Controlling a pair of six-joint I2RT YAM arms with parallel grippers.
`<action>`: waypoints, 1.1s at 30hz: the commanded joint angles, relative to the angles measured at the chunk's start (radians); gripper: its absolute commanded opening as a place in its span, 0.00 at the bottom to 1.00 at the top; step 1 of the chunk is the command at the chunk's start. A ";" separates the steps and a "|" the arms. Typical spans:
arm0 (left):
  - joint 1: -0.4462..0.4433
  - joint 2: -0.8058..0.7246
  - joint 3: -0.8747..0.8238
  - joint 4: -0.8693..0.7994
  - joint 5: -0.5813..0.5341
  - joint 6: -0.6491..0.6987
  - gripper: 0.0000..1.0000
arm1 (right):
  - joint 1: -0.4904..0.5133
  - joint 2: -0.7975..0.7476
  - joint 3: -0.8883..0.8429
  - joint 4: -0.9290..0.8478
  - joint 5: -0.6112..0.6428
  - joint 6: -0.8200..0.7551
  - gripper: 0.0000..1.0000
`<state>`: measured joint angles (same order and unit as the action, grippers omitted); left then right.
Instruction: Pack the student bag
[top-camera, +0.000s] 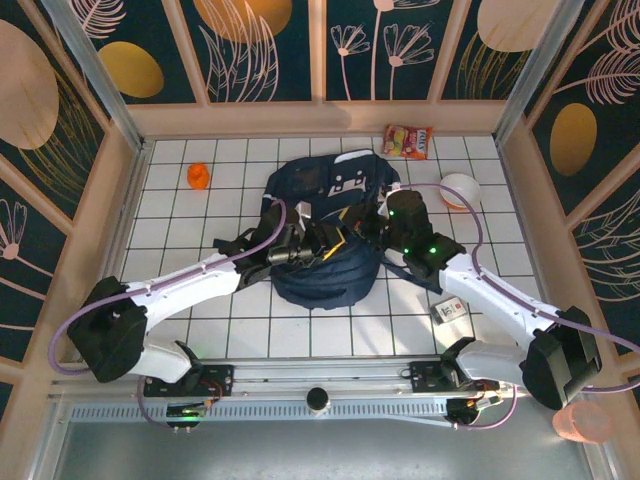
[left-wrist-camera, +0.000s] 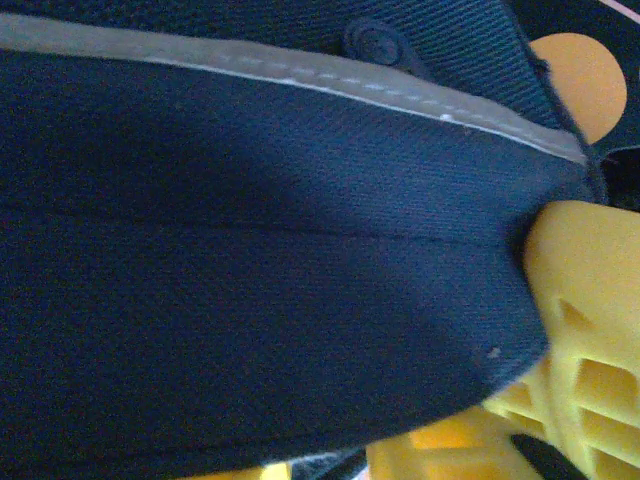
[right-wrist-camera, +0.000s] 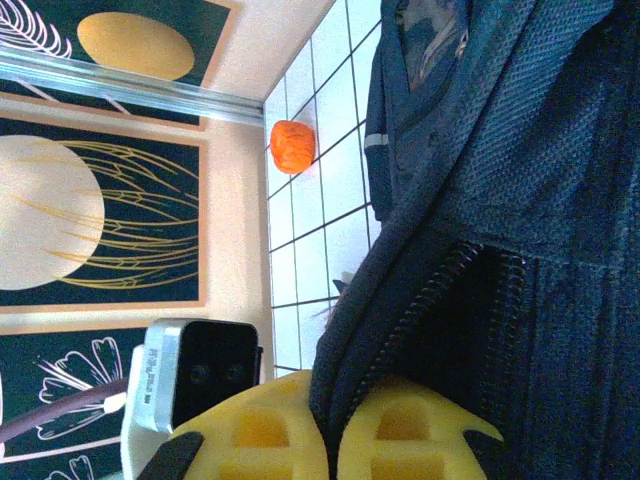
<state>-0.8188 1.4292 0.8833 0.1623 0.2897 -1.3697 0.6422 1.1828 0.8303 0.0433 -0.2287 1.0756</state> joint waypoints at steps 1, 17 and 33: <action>-0.016 0.024 0.030 0.001 0.002 -0.105 0.14 | 0.013 -0.026 0.068 0.167 -0.077 -0.021 0.00; 0.041 -0.127 -0.103 -0.248 -0.161 0.117 0.00 | -0.175 -0.093 0.071 0.047 -0.270 -0.070 0.00; 0.115 -0.075 -0.047 -0.144 0.029 0.355 0.00 | -0.101 -0.092 -0.011 0.073 -0.136 0.014 0.41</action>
<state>-0.7116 1.3449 0.7994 -0.0494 0.2775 -1.0538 0.4995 1.1282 0.8242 -0.0071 -0.4343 1.0653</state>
